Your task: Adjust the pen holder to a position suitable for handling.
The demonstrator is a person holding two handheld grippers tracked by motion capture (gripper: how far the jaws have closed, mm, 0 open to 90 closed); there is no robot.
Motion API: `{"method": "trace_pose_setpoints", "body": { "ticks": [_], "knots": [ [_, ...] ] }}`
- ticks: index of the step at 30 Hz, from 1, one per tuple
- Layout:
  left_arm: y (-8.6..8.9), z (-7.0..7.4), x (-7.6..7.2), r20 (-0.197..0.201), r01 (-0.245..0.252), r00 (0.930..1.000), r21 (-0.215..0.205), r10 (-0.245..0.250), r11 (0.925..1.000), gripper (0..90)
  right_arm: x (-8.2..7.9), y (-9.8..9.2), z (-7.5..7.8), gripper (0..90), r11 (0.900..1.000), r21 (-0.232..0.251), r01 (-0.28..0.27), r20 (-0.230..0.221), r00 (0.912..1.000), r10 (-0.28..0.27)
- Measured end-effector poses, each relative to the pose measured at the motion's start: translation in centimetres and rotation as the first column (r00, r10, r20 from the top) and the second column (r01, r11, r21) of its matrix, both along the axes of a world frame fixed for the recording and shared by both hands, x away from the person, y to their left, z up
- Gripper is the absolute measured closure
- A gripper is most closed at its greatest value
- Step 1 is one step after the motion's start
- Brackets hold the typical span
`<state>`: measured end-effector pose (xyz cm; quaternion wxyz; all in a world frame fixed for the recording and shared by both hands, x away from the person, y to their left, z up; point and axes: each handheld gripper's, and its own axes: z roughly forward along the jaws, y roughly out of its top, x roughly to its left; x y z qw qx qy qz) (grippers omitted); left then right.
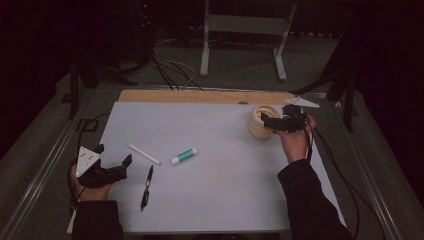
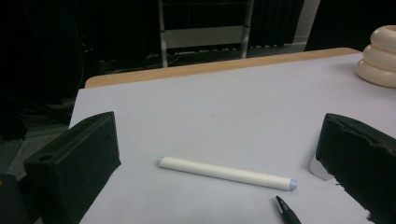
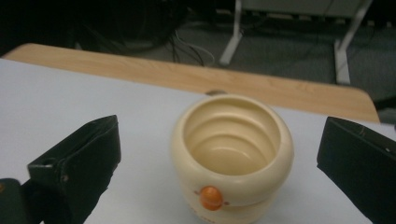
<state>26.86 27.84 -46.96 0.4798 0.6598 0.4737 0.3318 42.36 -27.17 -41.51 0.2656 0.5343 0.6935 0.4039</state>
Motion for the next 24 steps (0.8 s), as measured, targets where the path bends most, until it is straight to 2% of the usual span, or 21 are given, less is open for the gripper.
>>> {"method": "trace_pose_setpoints", "body": {
  "ticks": [4,8,11,14,17,18,20,22,24],
  "knots": [
    [0.0,0.0,0.0,-0.003,0.002,1.0000,0.001,-0.002,1.0000,0.0,1.2,-0.6,-1.3,0.8,0.998,0.016,0.055,-0.066,0.9963,-0.054],
    [-0.1,-0.1,0.1,-0.003,0.003,1.0000,0.000,-0.003,1.0000,0.0,2.3,-1.1,-2.3,7.0,0.995,0.019,0.097,-0.115,0.9888,-0.095],
    [-0.1,-0.1,0.1,-0.004,0.005,1.0000,0.003,-0.005,1.0000,0.0,3.1,-1.4,-2.9,17.2,0.991,0.020,0.134,-0.141,0.9815,-0.130],
    [-0.2,-0.1,0.1,-0.006,0.007,1.0000,0.003,-0.007,1.0000,0.0,3.8,-1.2,-3.4,30.1,0.984,-0.015,0.175,-0.145,0.9738,-0.175],
    [-0.2,-0.1,0.1,-0.004,0.008,1.0000,0.003,-0.008,1.0000,0.0,4.4,-1.3,-4.3,41.1,0.978,-0.016,0.209,-0.189,0.9598,-0.208],
    [-0.1,-0.1,0.1,-0.004,0.006,1.0000,0.003,-0.006,1.0000,0.0,4.5,-1.4,-4.7,43.9,0.975,-0.020,0.221,-0.203,0.9541,-0.220],
    [0.0,-0.1,0.1,-0.002,0.003,1.0000,-0.002,-0.003,1.0000,0.0,4.4,-1.6,-4.9,54.7,0.972,0.011,0.234,-0.232,0.9463,-0.225],
    [0.0,-0.1,0.0,-0.003,0.001,1.0000,-0.003,-0.001,1.0000,0.0,4.1,-1.6,-5.1,60.8,0.971,-0.009,0.241,-0.249,0.9396,-0.235],
    [0.0,-0.1,0.0,-0.003,0.002,1.0000,-0.002,-0.002,1.0000,0.0,3.7,-1.8,-5.2,68.4,0.971,-0.008,0.241,-0.257,0.9375,-0.234]
  ]
}}
